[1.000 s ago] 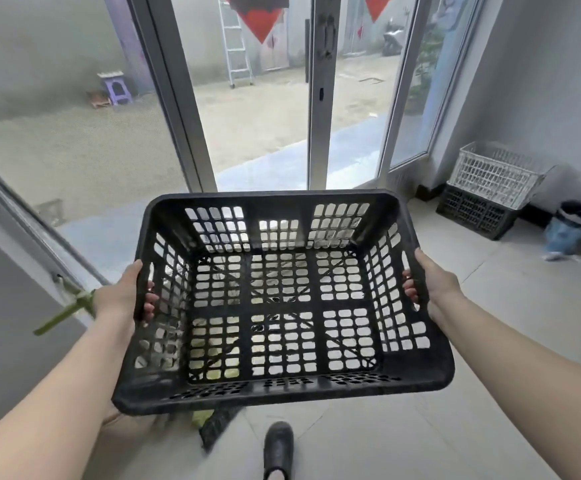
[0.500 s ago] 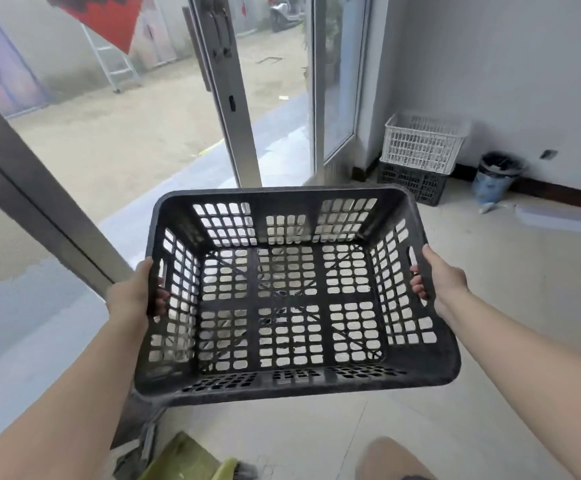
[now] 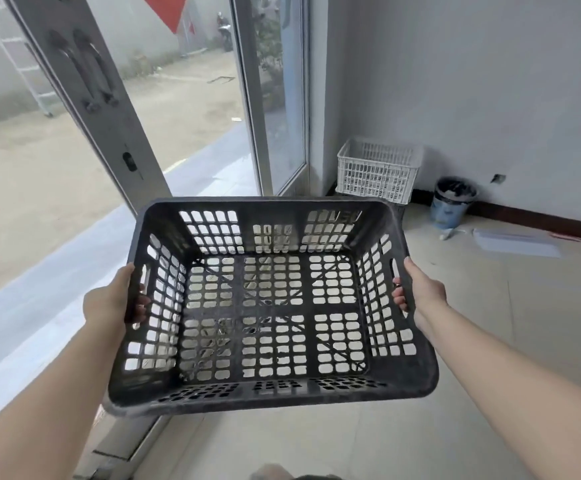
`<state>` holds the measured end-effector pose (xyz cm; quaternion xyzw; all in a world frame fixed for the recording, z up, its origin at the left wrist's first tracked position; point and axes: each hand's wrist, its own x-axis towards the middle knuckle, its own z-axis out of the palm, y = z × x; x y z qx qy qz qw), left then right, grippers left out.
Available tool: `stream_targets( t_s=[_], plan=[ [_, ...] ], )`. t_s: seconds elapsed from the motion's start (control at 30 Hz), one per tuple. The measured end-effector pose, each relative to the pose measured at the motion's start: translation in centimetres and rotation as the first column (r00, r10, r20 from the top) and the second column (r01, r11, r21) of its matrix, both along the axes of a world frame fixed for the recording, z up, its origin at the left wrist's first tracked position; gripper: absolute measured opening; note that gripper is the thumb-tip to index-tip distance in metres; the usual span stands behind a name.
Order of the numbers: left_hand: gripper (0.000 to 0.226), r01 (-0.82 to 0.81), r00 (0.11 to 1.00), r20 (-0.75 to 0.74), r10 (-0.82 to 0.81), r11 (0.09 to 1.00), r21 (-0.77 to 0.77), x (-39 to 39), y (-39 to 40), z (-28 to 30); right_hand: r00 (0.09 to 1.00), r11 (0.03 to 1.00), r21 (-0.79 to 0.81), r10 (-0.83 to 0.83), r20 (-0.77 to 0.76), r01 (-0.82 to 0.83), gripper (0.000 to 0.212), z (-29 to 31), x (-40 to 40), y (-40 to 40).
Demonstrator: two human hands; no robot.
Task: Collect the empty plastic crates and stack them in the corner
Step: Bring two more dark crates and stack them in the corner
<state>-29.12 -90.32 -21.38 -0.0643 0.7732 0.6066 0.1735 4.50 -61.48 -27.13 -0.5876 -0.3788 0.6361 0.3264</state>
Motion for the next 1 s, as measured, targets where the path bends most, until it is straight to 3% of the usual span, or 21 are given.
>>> stream_targets(
  t_s=[0.73, 1.0],
  plan=[
    [0.044, 0.291, 0.956, 0.028, -0.291, 0.956, -0.013, -20.8, 49.4, 0.1, 0.953, 0.955, 0.006, -0.298, 0.048, 0.298, 0.046, 0.8, -14.4, 38.6],
    [0.041, 0.322, 0.947, 0.019, -0.322, 0.947, 0.003, -22.8, 65.7, -0.1, 0.937, 0.938, 0.008, -0.348, 0.035, 0.348, 0.047, 0.3, -15.8, 52.5]
  ],
)
